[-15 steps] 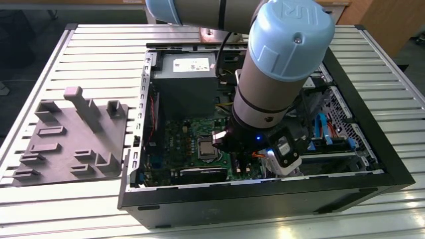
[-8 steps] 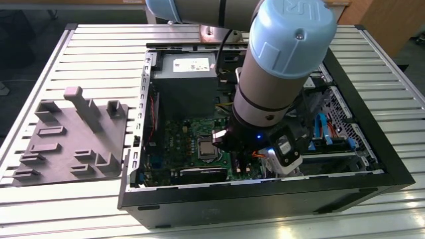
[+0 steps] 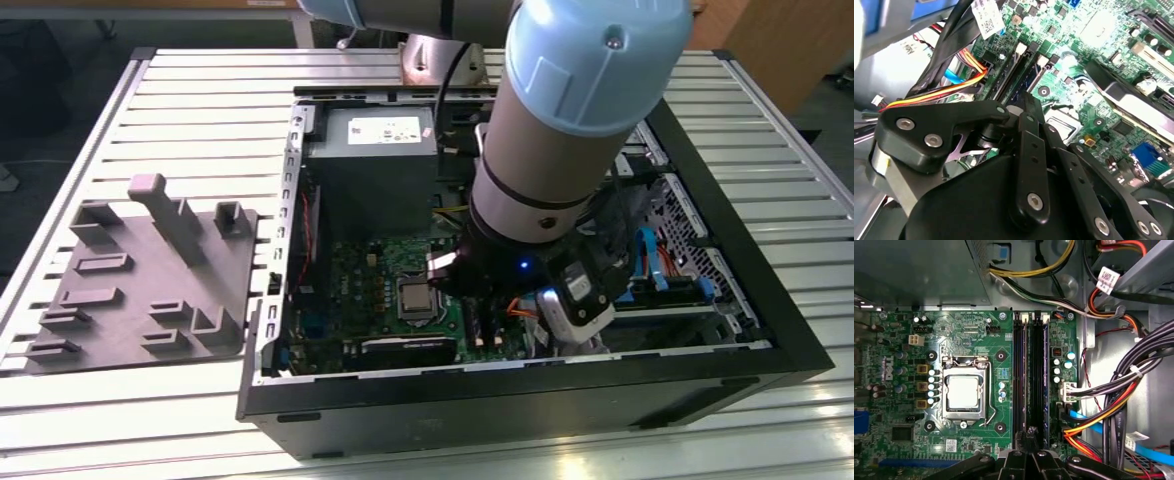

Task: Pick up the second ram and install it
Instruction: 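Press down the second ram until it locks into place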

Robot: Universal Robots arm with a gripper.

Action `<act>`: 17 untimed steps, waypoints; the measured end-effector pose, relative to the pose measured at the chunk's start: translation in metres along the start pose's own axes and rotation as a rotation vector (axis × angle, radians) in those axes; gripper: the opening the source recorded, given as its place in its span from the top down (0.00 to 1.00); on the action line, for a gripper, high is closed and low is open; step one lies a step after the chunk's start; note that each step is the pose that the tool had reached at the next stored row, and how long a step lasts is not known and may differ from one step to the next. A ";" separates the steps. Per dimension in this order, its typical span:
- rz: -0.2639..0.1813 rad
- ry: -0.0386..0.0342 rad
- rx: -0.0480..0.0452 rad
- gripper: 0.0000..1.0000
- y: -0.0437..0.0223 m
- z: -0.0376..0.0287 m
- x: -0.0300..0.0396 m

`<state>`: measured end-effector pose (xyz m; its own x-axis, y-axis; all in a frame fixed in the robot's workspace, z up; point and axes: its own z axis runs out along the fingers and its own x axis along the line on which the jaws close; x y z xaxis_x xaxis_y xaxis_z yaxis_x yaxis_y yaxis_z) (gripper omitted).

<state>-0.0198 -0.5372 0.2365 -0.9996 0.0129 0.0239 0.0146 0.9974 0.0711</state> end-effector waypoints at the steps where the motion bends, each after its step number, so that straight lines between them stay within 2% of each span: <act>1: 0.000 0.0000 0.0003 0.89 0.0001 -0.0017 0.0000; 4: 0.000 0.0000 0.0012 0.89 0.0004 -0.0052 0.0001; 11: 0.000 -0.0001 0.0013 0.89 0.0005 -0.0056 0.0001; 17: 0.000 0.0000 0.0014 0.89 0.0054 -0.0053 0.0003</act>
<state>-0.0198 -0.5322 0.2422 -0.9996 0.0130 0.0239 0.0147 0.9975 0.0697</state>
